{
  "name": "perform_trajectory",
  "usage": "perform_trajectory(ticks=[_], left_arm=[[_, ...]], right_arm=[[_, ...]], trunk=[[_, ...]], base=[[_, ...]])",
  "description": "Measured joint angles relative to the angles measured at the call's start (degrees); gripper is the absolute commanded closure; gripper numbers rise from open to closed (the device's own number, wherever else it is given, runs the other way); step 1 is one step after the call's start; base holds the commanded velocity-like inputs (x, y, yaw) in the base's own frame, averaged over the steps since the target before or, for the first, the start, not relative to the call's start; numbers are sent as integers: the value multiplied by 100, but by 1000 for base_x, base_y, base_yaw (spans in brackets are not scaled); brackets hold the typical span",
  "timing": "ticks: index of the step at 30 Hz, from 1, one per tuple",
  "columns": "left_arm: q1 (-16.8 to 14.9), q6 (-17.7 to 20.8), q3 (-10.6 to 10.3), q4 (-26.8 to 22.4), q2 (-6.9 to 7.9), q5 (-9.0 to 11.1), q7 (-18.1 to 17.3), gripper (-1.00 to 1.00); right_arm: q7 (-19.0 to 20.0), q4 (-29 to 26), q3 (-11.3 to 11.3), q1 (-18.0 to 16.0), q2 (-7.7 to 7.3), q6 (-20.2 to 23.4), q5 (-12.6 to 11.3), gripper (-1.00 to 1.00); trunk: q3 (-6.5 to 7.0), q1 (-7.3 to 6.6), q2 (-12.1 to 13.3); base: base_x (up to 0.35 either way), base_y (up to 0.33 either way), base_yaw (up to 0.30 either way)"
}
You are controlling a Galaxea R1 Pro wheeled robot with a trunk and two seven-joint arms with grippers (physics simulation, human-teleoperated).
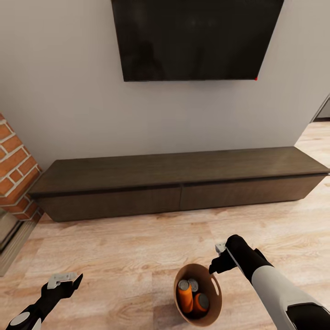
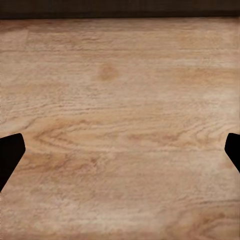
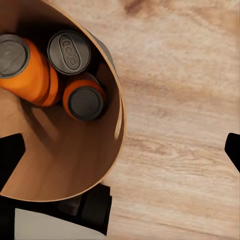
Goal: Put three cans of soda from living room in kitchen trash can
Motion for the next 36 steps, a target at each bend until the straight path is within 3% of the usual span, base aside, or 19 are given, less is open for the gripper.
perform_trajectory(ticks=[16,25,31,36], left_arm=[[3,0,-13,2,0,0,0,-100],[3,0,-146,10,0,4,105,-100],[1,-27,-338,174,0,9,280,-100],[0,-67,-531,497,-12,18,482,-100]], right_arm=[[14,-1,-3,3,-8,-5,-4,-100],[13,2,-4,89,-9,-11,-10,-100],[9,8,-8,284,-15,-262,-9,-100],[0,23,-11,643,-18,-798,-15,-100]], trunk=[[287,-351,642],[449,-549,1003],[556,-681,1243],[646,-791,1444]], base=[[0,0,0],[0,0,0],[0,0,0],[0,0,0]])
